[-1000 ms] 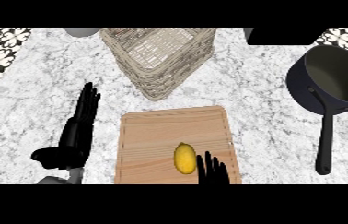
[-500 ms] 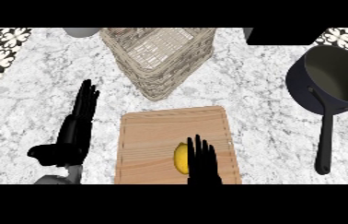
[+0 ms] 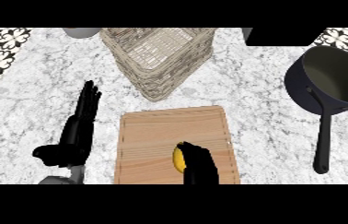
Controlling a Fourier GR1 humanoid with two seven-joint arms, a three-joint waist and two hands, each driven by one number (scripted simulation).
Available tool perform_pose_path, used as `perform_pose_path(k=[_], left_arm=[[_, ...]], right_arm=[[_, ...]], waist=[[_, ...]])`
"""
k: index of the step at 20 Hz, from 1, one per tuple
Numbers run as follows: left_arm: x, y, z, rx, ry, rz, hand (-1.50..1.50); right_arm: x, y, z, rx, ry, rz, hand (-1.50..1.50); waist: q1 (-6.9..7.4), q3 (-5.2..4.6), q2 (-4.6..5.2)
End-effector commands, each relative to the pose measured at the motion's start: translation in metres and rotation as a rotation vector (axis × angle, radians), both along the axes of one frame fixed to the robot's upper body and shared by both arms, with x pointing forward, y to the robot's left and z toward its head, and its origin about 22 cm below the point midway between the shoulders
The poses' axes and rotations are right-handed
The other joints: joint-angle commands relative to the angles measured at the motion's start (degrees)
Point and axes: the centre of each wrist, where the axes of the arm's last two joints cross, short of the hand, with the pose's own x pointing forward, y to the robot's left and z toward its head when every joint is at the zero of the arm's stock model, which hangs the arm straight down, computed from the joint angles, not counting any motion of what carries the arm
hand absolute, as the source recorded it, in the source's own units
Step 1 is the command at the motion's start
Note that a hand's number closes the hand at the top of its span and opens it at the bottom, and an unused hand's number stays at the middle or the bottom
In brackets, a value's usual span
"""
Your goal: Pick the lemon from the cutting board and place it in the pot
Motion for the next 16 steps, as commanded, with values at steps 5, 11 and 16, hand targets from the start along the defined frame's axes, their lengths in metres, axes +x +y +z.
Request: perform_pose_path(k=[5,11,16], left_arm=[[-0.003,0.019,-0.006,0.0,0.01,-0.015,0.0],[-0.006,0.009,0.009,-0.006,-0.006,0.004,0.0],[0.004,0.001,0.005,-0.001,-0.032,-0.035,0.0]], right_arm=[[0.013,-0.002,-0.006,-0.05,-0.12,-0.001,1.5],[0.049,-0.013,0.006,-0.059,-0.08,-0.105,1.5],[0.139,-0.059,0.033,-0.031,0.17,-0.467,1.5]], waist=[[0.09,0.2,0.41],[0.5,0.23,0.44],[2.83,0.16,2.75]])
